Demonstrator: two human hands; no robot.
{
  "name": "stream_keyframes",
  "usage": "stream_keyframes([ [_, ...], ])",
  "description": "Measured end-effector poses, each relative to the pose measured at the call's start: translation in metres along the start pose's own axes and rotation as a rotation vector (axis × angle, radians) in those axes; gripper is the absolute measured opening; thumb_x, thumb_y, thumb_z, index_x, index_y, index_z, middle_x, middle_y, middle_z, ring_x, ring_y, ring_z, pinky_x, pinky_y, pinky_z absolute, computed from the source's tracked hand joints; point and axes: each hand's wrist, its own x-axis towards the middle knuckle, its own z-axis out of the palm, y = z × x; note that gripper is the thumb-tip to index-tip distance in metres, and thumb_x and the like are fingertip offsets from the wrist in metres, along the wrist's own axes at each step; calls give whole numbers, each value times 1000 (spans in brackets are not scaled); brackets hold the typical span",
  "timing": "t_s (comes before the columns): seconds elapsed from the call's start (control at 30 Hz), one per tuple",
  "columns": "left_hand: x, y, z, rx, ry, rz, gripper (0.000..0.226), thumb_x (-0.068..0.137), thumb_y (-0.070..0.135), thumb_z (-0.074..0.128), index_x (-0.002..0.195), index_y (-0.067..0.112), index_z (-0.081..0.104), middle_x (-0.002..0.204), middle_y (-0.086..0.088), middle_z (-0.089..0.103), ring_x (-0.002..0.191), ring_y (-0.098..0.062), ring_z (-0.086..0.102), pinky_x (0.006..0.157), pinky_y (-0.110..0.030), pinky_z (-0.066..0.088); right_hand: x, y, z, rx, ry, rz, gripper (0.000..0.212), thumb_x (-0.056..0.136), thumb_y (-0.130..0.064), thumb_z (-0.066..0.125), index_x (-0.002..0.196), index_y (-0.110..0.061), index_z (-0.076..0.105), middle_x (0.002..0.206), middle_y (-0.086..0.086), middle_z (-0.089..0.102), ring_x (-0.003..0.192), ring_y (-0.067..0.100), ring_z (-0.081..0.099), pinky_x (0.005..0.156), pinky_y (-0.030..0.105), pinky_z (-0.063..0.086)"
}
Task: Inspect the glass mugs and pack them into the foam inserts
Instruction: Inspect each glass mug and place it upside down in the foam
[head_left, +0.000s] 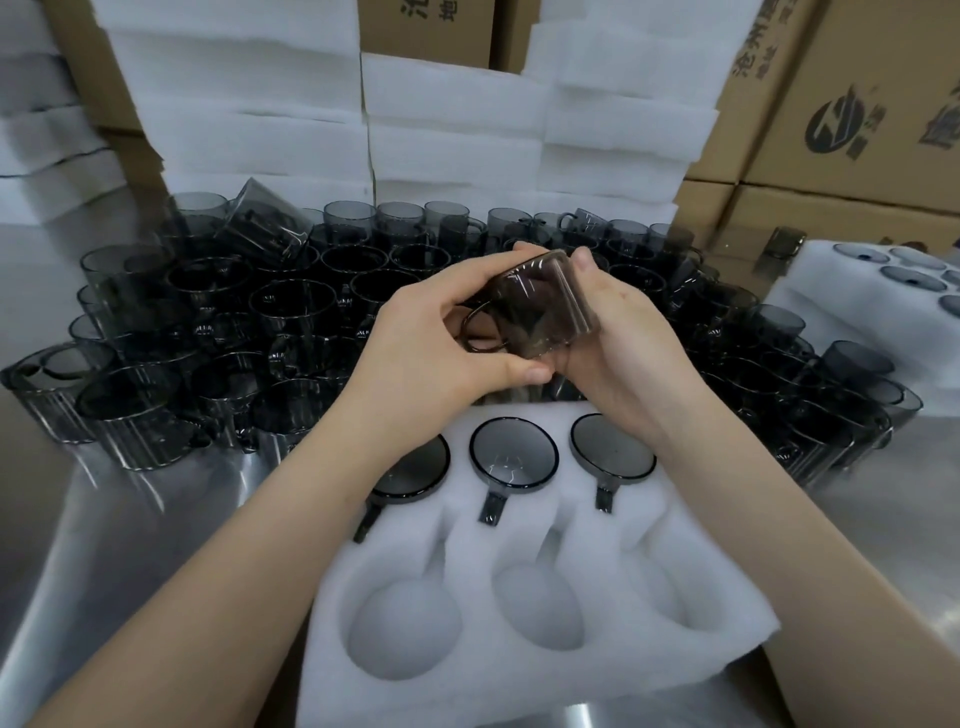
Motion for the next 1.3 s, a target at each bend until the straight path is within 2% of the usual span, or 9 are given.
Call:
stream_keyframes([
  [0.07, 0, -1, 1, -4, -13, 14, 72, 60, -3, 84, 122, 24, 60, 120, 8, 67, 112, -7, 63, 94, -22, 50, 1, -2, 1, 146, -97, 109, 50, 97, -45, 38, 121, -8, 62, 128, 29, 58, 125, 51, 48, 103, 65, 35],
  [0.17, 1, -2, 2, 199, 6, 14, 76, 57, 7, 89, 111, 45, 52, 114, 20, 64, 113, 0, 58, 91, -8, 42, 0, -1, -1, 259, -296, 233, 68, 91, -54, 46, 136, -3, 48, 136, 26, 53, 124, 39, 52, 94, 47, 46],
  [0.37, -1, 1, 5, 440, -34, -45, 79, 54, 42, 83, 123, 48, 45, 120, 15, 57, 120, -8, 49, 102, -29, 42, -3, -1, 2, 225, -302, 210, 42, 95, -45, 46, 113, -12, 65, 113, 16, 70, 102, 29, 68, 78, 39, 57],
  [0.53, -3, 4, 5, 395, 84, 34, 54, 65, 32, 85, 110, 34, 56, 96, 24, 63, 94, 11, 56, 80, -3, 39, -4, 0, 8, 80, -270, 158, 47, 97, -51, 36, 111, -17, 64, 104, 10, 73, 92, 25, 70, 71, 42, 59],
  [0.7, -5, 6, 4, 381, 114, 111, 54, 65, 23, 87, 110, 29, 58, 100, 24, 64, 94, 11, 59, 83, -4, 41, -3, 0, 6, 164, -295, 189, 58, 99, -54, 28, 127, -11, 56, 109, 12, 71, 94, 23, 70, 73, 39, 58],
  [0.87, -7, 8, 5, 386, 69, 203, 70, 65, 20, 89, 127, 19, 57, 117, 22, 59, 110, 8, 57, 98, -12, 42, 2, -1, -2, 248, -335, 156, 42, 102, -46, 25, 130, -30, 53, 117, 2, 70, 101, 25, 69, 83, 42, 57],
  [1.03, -9, 8, 6, 313, 42, 249, 76, 63, 11, 89, 129, 20, 51, 131, 13, 55, 125, 3, 51, 101, -12, 40, 2, -2, -5, 399, -499, 333, 61, 91, -57, 36, 125, -11, 56, 122, 16, 63, 100, 29, 67, 78, 35, 58],
  [1.2, -8, 9, 6, 249, -25, 182, 80, 61, 6, 89, 118, 40, 44, 143, 11, 49, 133, 1, 43, 99, -17, 46, 1, -4, -10, 478, -652, 377, 67, 77, -58, 60, 121, -8, 62, 120, 16, 64, 102, 29, 66, 88, 44, 51],
  [1.3, -8, 11, 5, 269, -63, 128, 80, 53, 30, 92, 114, 45, 43, 132, 23, 51, 125, 5, 47, 95, -25, 52, -1, -1, -12, 482, -588, 297, 61, 71, -43, 79, 116, -4, 66, 115, 19, 67, 102, 33, 68, 87, 45, 56],
])
